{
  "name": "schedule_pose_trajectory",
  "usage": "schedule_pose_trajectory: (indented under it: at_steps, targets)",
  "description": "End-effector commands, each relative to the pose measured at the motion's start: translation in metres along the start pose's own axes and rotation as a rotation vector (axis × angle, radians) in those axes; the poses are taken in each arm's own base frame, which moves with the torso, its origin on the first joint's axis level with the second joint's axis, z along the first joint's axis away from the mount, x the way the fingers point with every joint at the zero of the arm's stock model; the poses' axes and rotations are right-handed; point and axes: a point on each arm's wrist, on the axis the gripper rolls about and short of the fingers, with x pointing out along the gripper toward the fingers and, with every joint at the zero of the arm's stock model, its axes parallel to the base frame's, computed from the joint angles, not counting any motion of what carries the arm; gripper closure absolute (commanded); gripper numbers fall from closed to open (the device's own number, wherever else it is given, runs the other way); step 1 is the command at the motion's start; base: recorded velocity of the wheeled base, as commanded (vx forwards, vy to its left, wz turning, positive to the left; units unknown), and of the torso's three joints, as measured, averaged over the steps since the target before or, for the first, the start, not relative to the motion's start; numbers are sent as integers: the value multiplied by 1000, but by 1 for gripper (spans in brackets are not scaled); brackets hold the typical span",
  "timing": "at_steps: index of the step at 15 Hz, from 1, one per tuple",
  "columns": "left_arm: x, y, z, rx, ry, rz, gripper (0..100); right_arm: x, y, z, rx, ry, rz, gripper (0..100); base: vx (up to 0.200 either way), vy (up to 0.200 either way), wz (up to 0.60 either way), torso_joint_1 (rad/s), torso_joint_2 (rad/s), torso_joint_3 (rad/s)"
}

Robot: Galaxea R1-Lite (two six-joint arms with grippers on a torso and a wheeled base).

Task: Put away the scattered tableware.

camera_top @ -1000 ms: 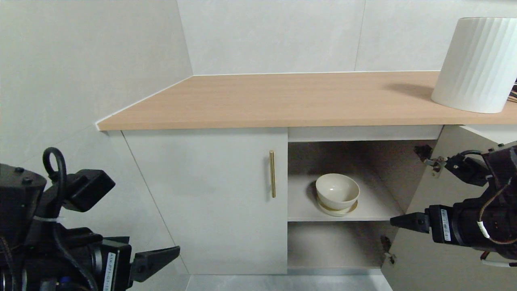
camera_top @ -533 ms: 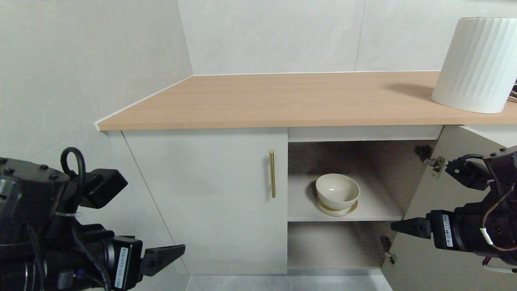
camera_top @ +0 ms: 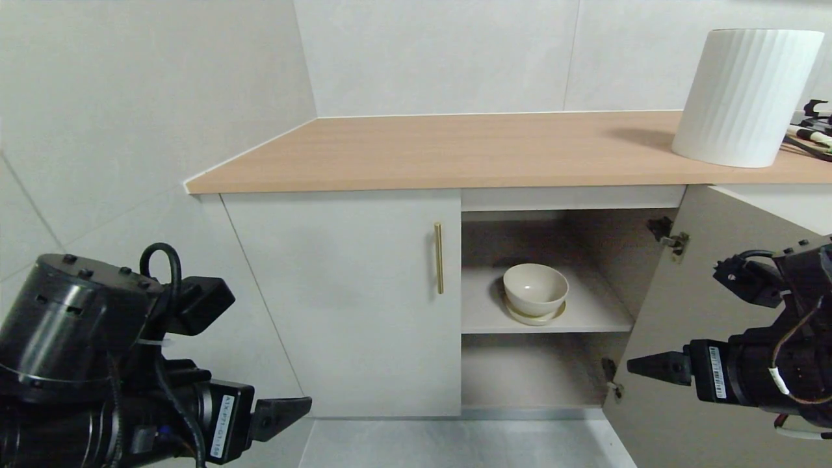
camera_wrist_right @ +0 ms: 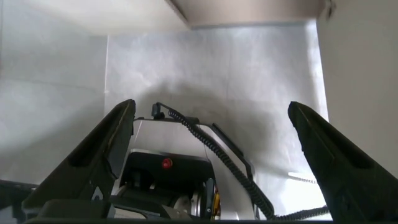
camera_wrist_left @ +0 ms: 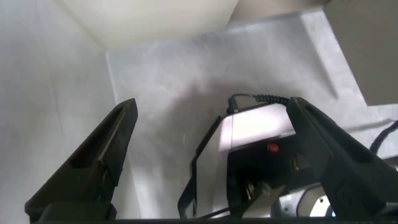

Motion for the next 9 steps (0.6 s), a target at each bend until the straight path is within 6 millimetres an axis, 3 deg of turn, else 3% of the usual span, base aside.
schedule_pose_trajectory:
  at_steps: [1,8,9]
  targets:
    - [3,-1,0,2,12,3,0,2,0,0,0,6,-2,0,-200,0,0,2,2,7]
    - [4,-3,-1,12,19,-3,0,2,0,-1,-3,8,-4,0,-200,0,0,3,4,2]
    - [4,-3,-1,12,19,-3,0,2,0,-1,-4,8,-4,0,0,0,0,0,0,0]
